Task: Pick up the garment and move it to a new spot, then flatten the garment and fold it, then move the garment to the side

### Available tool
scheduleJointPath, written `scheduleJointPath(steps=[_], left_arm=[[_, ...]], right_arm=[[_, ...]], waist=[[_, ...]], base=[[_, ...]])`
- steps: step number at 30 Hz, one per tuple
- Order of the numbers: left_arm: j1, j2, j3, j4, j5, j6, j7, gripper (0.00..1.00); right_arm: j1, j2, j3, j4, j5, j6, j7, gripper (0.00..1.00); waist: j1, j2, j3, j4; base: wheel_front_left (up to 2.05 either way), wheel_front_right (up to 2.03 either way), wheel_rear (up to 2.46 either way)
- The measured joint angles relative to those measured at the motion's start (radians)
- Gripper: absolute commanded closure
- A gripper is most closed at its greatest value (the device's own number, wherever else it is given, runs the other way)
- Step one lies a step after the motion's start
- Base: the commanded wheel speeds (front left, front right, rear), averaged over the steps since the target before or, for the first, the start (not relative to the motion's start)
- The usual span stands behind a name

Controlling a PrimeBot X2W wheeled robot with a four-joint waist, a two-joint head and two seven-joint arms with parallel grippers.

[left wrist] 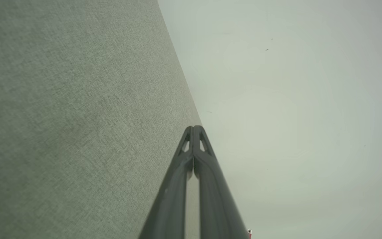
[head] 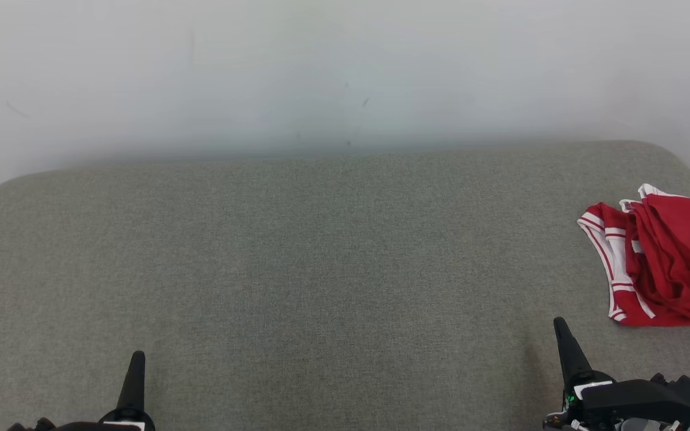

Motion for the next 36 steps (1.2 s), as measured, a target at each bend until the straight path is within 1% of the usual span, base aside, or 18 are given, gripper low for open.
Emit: scheduleJointPath(steps=[1,9,36], left_arm=[[-0.001,0.0,0.002,0.001,-0.022,-0.001,0.007,1.0],[-0.014,0.0,0.007,0.004,-0.085,-0.008,0.022,1.0],[-0.048,0.001,0.023,0.012,-0.263,-0.018,0.07,1.0]], right_arm=[[-0.002,0.0,0.0,-0.001,0.016,0.0,0.003,1.0],[-0.01,0.0,-0.001,-0.002,0.081,0.0,0.021,1.0],[-0.031,0.0,-0.005,-0.007,0.271,0.0,0.069,1.0]], waist=[[0.0,0.0,0.0,0.0],[0.0,0.0,0.002,0.002],[-0.0001,0.0,0.006,0.008]], base=[[0.0,0.0,0.0],[0.0,0.0,0.0],[0.0,0.0,0.0]])
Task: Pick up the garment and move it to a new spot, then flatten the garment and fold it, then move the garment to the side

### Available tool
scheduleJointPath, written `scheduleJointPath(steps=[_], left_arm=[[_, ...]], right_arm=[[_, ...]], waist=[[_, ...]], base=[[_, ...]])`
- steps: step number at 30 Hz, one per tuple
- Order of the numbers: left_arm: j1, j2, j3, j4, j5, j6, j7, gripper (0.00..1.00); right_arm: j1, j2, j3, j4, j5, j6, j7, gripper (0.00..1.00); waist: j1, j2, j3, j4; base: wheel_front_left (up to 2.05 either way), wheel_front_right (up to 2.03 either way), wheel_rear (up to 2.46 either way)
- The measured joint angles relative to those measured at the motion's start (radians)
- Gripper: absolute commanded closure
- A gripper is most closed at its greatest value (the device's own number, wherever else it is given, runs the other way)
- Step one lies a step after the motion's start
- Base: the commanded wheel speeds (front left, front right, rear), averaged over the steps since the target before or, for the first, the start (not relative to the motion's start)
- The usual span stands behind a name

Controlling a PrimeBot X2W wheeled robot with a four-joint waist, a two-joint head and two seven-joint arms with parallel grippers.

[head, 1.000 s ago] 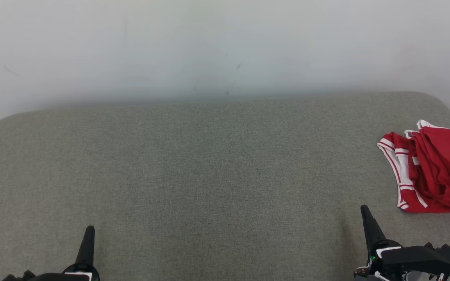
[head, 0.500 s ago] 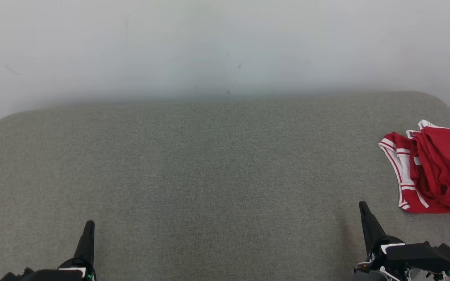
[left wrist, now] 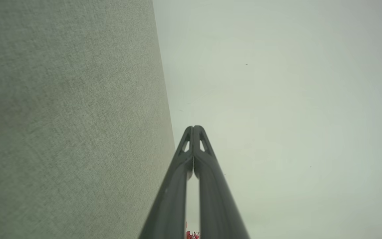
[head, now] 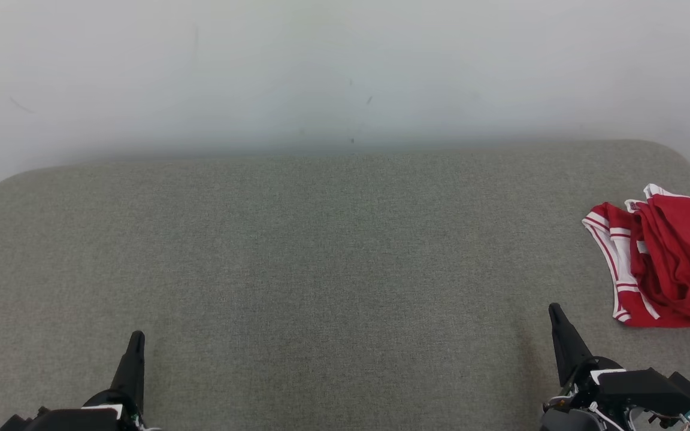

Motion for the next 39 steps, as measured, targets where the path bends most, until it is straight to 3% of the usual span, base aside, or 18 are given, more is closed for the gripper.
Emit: scheduleJointPath(steps=[39], left_arm=[[-0.004,0.0,0.002,0.001,-0.02,-0.006,0.007,1.0]], right_arm=[[-0.003,0.0,-0.001,-0.001,0.025,0.0,0.004,1.0]], waist=[[-0.0001,0.0,0.0,0.001]], base=[[0.0,0.0,0.0]])
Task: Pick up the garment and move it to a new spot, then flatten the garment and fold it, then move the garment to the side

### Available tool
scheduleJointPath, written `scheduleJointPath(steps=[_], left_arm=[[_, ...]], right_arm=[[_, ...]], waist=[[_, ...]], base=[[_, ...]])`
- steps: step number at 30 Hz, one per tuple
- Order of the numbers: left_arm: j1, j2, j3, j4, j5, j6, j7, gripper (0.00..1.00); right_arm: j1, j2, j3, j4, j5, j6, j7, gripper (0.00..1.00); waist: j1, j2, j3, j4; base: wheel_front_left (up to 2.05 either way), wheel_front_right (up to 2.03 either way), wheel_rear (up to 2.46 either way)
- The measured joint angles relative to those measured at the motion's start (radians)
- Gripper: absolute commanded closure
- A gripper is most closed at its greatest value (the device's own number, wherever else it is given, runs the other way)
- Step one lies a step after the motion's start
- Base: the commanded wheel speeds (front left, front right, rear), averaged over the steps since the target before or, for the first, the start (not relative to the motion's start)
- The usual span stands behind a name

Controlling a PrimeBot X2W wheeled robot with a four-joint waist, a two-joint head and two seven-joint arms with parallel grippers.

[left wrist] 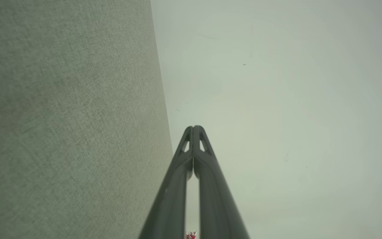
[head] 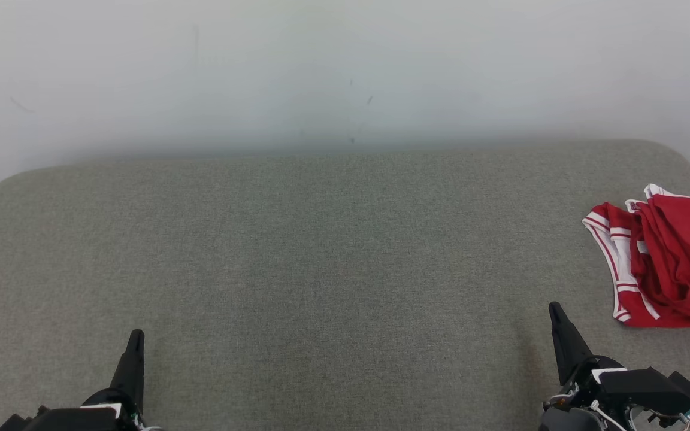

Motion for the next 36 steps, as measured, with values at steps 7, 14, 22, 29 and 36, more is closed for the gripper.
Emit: scheduleJointPath(steps=[7,14,22,29,36], left_arm=[[0.0,0.0,0.0,0.0,0.0,0.0,0.0,1.0],[0.0,0.0,0.0,0.0,0.0,0.0,0.0,1.0],[0.0,0.0,0.0,0.0,0.0,0.0,0.0,1.0],[0.0,0.0,0.0,0.0,0.0,0.0,0.0,1.0],[0.0,0.0,0.0,0.0,0.0,0.0,0.0,1.0]], right_arm=[[0.0,0.0,0.0,0.0,0.0,0.0,0.0,1.0],[0.0,0.0,0.0,0.0,0.0,0.0,0.0,1.0],[0.0,0.0,0.0,0.0,0.0,0.0,0.0,1.0],[0.0,0.0,0.0,0.0,0.0,0.0,0.0,1.0],[0.0,0.0,0.0,0.0,0.0,0.0,0.0,1.0]], waist=[[0.0,0.0,0.0,0.0],[0.0,0.0,0.0,0.0],[0.0,0.0,0.0,0.0],[0.0,0.0,0.0,0.0],[0.0001,0.0,0.0,0.0]], base=[[0.0,0.0,0.0],[0.0,0.0,0.0],[0.0,0.0,0.0],[0.0,0.0,0.0],[0.0,0.0,0.0]])
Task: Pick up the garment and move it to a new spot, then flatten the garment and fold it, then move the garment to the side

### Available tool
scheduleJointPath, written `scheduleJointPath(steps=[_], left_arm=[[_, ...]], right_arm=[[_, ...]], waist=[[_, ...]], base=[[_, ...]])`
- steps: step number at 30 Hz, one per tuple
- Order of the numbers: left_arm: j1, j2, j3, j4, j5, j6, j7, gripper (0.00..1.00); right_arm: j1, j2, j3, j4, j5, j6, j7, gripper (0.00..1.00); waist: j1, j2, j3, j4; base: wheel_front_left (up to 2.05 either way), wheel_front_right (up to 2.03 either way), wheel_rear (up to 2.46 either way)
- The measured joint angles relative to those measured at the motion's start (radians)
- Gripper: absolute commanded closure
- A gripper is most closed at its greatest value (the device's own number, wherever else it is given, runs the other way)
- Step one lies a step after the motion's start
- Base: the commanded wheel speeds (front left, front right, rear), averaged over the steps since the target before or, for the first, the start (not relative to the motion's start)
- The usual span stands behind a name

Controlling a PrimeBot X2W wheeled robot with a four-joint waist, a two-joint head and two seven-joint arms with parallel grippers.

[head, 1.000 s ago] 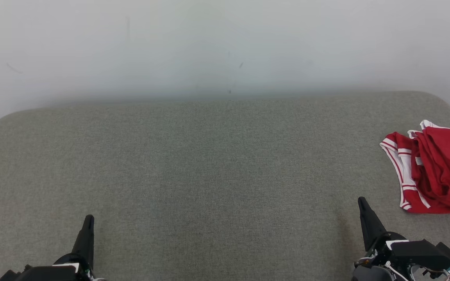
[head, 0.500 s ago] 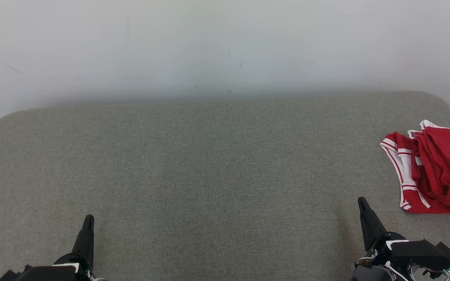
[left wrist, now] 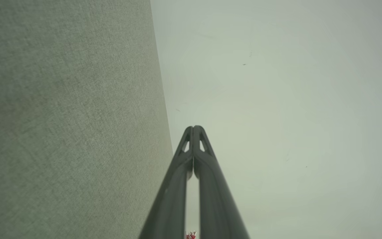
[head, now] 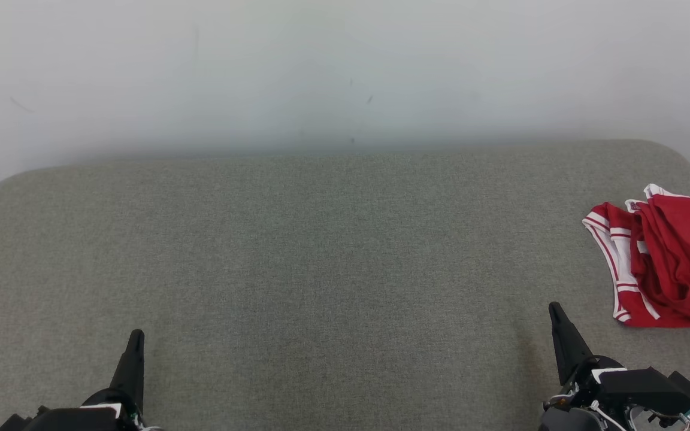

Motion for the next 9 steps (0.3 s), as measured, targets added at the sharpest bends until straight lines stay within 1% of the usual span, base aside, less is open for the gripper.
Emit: scheduleJointPath(steps=[9], left_arm=[[0.0,0.0,0.0,0.0,0.0,0.0,0.0,1.0]], right_arm=[[0.0,0.0,0.0,0.0,0.0,0.0,0.0,1.0]], waist=[[0.0,0.0,0.0,0.0]], base=[[0.0,0.0,0.0]])
